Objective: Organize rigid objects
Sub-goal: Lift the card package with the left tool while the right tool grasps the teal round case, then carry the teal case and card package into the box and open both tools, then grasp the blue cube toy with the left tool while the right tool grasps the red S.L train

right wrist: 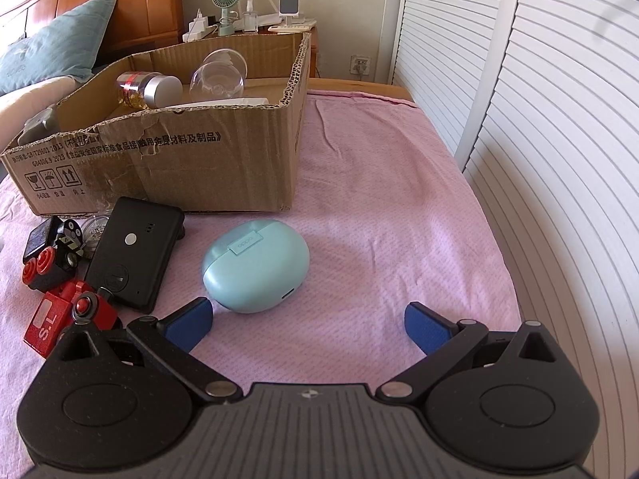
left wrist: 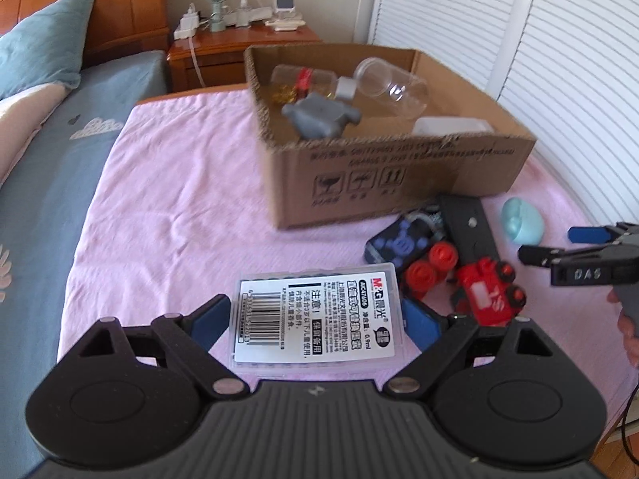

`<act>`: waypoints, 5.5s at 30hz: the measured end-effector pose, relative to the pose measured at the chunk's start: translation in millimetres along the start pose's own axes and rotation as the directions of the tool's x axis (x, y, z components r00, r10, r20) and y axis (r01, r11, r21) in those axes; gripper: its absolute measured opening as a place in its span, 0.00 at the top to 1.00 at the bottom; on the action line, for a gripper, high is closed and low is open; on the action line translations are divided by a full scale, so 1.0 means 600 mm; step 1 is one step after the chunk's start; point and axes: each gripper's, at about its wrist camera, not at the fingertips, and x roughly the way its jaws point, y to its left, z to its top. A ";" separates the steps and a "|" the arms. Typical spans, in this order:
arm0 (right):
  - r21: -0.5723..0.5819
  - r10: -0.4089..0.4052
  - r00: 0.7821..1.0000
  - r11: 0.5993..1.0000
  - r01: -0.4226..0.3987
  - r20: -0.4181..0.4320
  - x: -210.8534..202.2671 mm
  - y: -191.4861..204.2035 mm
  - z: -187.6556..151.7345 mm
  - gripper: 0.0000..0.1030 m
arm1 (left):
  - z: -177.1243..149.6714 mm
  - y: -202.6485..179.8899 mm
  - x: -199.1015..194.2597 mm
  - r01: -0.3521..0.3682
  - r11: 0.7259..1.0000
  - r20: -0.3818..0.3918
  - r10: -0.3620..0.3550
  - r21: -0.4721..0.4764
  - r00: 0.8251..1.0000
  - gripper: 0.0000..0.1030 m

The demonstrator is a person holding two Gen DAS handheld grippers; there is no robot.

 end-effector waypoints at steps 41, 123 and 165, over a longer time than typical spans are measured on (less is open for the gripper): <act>0.010 -0.011 0.999 1.000 0.011 0.043 0.007 -0.002 0.021 0.30 | -0.049 0.000 0.018 -0.081 0.997 0.011 0.081 0.000 0.997 0.01; -0.229 0.319 0.945 0.927 -0.296 0.072 -0.082 0.105 0.157 0.00 | 0.286 -0.019 0.062 0.001 0.980 0.082 -0.017 0.198 0.996 0.12; -0.086 0.220 0.975 0.971 -0.222 -0.040 -0.043 0.148 0.010 0.00 | 0.023 -0.034 -0.086 -0.127 0.988 0.143 0.114 0.088 0.983 0.01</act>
